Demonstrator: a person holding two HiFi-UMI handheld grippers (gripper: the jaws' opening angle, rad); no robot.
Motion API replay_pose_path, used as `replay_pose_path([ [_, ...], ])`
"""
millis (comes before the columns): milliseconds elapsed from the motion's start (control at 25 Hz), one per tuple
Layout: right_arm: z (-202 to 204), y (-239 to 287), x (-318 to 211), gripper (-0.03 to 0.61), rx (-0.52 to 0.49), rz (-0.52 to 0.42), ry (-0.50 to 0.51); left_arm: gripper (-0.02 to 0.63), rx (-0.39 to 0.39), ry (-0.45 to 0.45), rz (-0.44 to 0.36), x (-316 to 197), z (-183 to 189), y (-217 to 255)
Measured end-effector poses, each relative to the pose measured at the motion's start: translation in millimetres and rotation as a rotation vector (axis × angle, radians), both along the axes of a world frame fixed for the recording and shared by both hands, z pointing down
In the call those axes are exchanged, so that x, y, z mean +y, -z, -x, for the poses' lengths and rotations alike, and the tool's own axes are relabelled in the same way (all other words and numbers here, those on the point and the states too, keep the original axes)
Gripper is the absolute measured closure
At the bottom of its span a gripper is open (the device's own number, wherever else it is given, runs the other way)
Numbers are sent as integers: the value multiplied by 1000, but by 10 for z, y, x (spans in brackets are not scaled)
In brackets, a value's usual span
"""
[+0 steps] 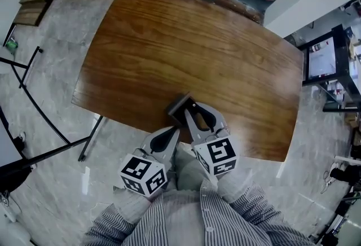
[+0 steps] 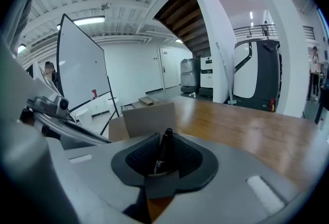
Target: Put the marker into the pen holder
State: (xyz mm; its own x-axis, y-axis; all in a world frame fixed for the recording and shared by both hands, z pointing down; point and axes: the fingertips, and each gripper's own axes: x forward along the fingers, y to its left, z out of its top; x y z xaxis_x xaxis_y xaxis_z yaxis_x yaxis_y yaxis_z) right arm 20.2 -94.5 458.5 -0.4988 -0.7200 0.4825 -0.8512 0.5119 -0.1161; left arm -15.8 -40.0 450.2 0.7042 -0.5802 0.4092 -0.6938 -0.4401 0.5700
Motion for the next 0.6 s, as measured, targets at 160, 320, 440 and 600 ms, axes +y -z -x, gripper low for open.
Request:
replay_pose_path([
  [160,-1,1,2,517,8,-3,2,606,8,2,15,24,13,-11],
  [320,-15,-11,2,484,14,-1,1,606,11,9,15,46,26,-21],
  [440,-11,-26,4,471,16,2,3,606,11,12,17,63,36,-29],
  [600,-2,-35,6,453,26,5,9,606,10,20,19,76,62,-26],
])
